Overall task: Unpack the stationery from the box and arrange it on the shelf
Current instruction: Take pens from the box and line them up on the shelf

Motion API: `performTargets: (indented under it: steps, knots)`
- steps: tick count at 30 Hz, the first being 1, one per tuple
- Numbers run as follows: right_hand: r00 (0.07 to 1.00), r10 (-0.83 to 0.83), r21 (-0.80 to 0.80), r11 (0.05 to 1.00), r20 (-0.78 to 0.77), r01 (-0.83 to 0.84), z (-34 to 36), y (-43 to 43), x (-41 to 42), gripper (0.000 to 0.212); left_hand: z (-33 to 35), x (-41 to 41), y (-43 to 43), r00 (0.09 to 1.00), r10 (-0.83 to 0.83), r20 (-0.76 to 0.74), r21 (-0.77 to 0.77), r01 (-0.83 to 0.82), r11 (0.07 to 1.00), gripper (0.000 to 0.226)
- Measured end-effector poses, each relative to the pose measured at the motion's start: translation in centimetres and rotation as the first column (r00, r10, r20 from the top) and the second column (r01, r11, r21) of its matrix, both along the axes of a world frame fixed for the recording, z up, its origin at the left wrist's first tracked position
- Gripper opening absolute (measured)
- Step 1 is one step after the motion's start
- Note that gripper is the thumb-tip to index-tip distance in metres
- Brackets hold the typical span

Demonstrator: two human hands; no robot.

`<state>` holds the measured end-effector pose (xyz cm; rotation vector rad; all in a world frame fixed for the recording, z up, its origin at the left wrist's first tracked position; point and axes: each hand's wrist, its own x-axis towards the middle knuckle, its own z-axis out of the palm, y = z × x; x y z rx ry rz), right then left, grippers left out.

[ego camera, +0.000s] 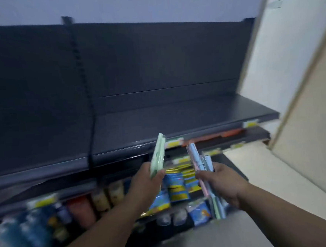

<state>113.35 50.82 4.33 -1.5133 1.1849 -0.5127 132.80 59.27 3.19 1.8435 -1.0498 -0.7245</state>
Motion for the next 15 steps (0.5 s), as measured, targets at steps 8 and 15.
performTargets:
  steps: [8,15]
  knots:
    - [0.968,-0.247,0.074,0.967,0.054,0.242,-0.4,-6.3,-13.3,0.011,0.8,-12.2,-11.3,0.965,-0.264,0.016,0.037,0.263,0.964,0.028]
    - [0.935,-0.345,0.119,0.935,0.078,0.335,-1.5,-15.7,-14.5,0.023,0.8,-13.2,-21.8,0.948,-0.317,-0.007,0.039,0.317,0.948,0.024]
